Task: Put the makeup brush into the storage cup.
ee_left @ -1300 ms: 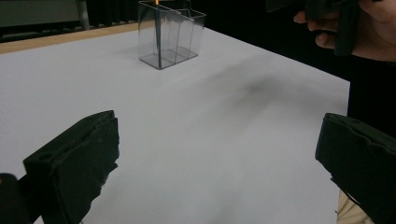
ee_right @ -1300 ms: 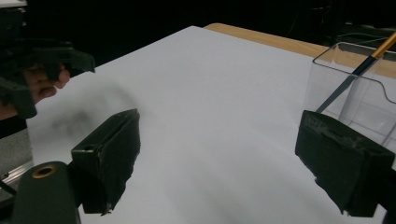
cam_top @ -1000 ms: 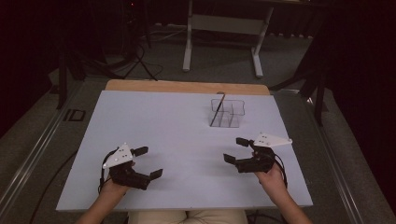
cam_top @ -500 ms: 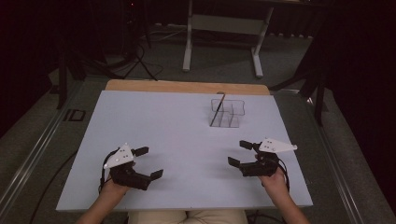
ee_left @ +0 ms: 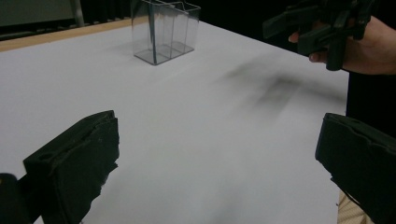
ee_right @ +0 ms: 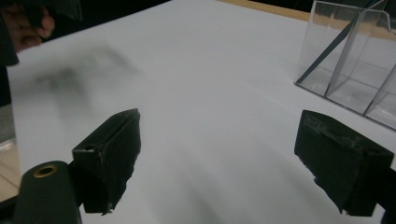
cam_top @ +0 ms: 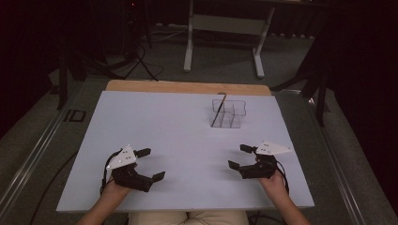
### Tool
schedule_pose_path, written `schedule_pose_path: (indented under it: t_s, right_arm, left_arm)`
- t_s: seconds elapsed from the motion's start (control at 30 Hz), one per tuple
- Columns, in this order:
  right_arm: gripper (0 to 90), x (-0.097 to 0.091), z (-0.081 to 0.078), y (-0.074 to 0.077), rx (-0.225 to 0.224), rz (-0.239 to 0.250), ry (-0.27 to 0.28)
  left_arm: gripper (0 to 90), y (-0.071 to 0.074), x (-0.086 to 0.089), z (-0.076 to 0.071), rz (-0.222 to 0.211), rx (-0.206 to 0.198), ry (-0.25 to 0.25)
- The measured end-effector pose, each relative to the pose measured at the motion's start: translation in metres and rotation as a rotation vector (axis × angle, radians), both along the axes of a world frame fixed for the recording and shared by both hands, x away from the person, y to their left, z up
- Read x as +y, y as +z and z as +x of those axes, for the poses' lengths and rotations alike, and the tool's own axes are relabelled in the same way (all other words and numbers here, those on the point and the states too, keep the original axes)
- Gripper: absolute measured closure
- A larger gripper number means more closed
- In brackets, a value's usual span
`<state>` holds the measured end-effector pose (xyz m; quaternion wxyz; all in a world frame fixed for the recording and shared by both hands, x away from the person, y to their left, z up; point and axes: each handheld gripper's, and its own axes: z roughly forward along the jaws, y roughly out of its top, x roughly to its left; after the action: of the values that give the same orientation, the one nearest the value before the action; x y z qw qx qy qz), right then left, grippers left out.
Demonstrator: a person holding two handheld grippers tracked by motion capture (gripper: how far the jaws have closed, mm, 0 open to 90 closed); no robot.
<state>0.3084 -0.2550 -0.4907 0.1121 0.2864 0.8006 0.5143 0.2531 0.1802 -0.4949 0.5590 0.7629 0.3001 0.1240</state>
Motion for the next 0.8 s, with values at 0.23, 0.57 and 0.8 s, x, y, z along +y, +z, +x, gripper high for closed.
schedule_pose_path:
  t_s: [0.23,0.57,0.8]
  right_arm:
    - [14.6,0.0009,-0.0001,-0.0005,-0.004,0.018,0.013]
    - [14.6,0.0013,0.0010,-0.0018,0.005,0.046,0.039]
    - [14.6,-0.0008,0.0017,-0.0014,0.001,0.043,0.026]
  left_arm:
    - [0.5,-0.0016,0.0004,-0.0008,0.004,0.003,0.000]
    - [0.5,-0.0028,0.0009,0.0000,0.007,0.006,0.004]
    - [0.5,-0.0029,-0.0005,-0.0004,0.012,0.006,0.003]
